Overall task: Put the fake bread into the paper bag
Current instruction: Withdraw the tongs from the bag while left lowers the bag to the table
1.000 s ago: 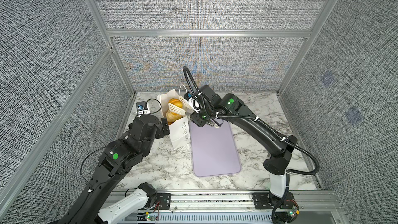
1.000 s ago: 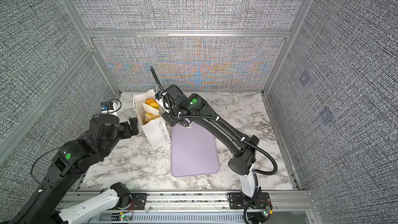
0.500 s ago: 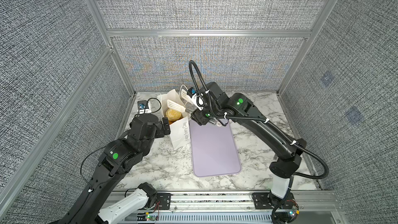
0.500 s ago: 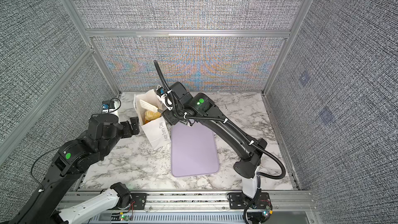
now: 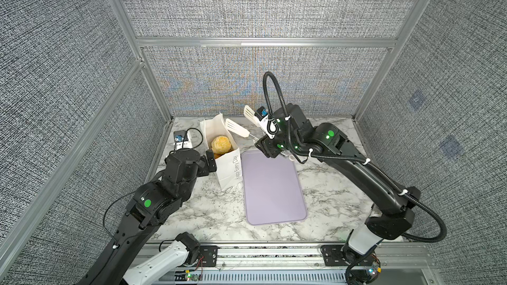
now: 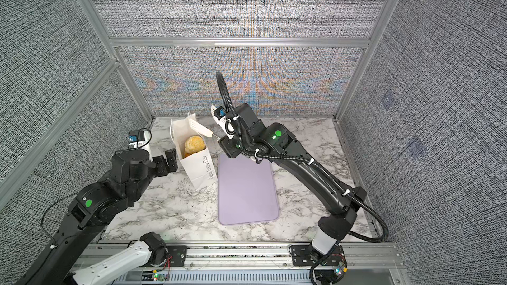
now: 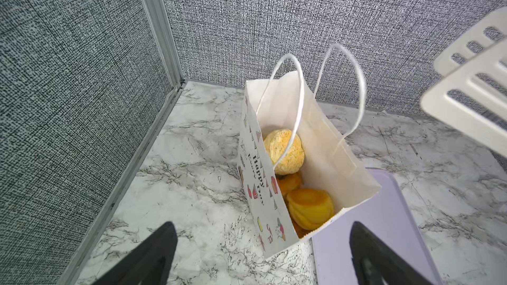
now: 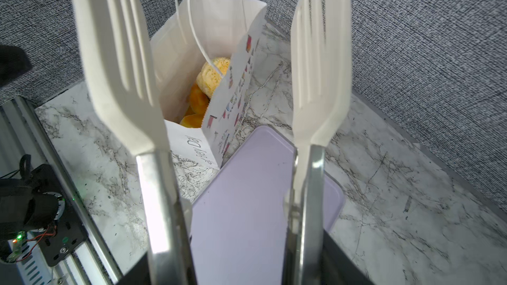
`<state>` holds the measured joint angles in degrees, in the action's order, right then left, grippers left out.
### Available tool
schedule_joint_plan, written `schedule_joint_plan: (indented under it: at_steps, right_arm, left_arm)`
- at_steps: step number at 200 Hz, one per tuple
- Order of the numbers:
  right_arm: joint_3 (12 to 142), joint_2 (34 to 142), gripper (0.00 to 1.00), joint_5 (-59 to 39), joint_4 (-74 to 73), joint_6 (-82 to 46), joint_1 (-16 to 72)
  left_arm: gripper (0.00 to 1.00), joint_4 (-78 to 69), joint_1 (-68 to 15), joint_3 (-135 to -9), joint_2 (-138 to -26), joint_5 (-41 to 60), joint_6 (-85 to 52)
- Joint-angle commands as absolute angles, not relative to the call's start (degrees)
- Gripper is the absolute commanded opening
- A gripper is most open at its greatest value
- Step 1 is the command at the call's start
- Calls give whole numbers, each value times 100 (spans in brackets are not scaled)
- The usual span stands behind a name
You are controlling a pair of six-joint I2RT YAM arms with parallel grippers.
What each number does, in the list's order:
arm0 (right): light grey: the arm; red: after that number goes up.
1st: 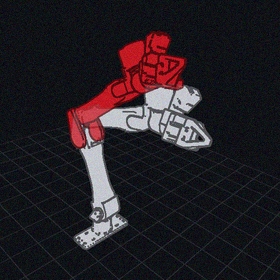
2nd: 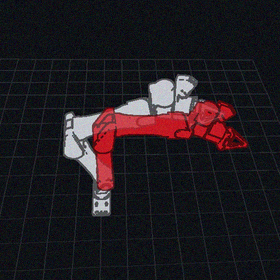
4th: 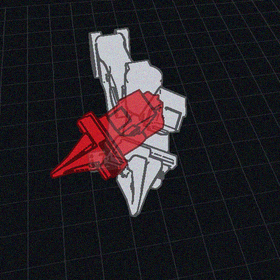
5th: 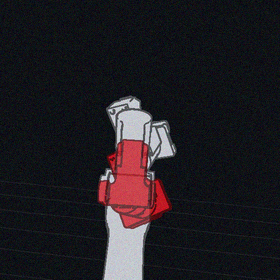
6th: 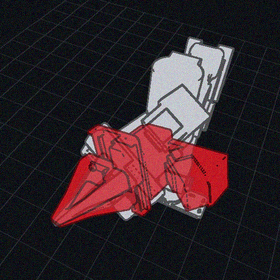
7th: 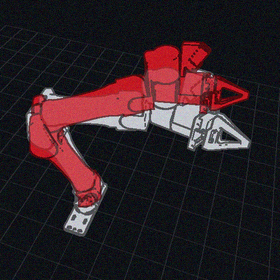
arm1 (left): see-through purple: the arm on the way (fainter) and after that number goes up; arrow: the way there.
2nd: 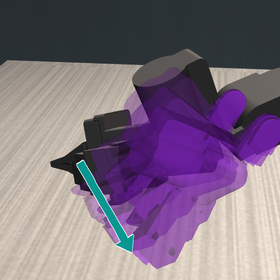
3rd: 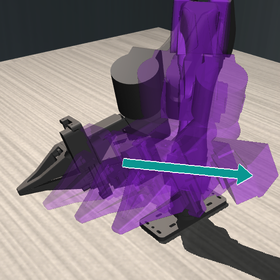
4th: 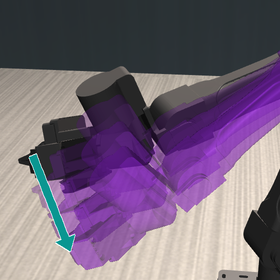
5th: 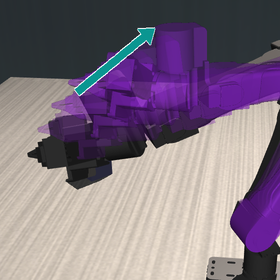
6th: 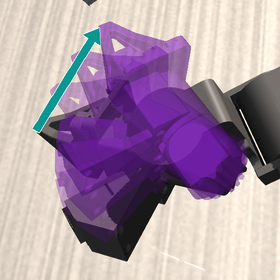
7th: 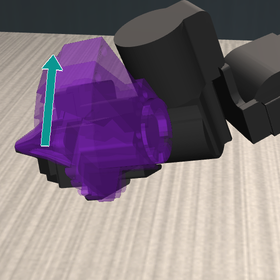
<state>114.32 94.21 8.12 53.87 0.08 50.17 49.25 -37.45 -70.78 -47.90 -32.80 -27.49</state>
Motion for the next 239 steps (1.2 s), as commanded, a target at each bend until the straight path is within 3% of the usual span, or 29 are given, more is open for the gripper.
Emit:
schedule_joint_plan:
  at_steps: [1,95,163,239]
  right_arm:
    - [11127,9197,63,1056,5087,-74,4905]
    - [8418,7913,64,1372,4325,-766,3671]
    - [7014,8080,64,1836,4024,-1313,2590]
    - [6050,8611,64,1446,3450,-1774,1695]
  left_arm:
    - [99,4743,-3747,-7082,-4815,-3410,-2804]
    - [99,4757,-3744,-6902,-4747,-3706,-2986]
    - [99,4991,-3744,-6617,-4536,-4018,-3250]
    - [99,5130,-3736,-6190,-4544,-4089,-3601]
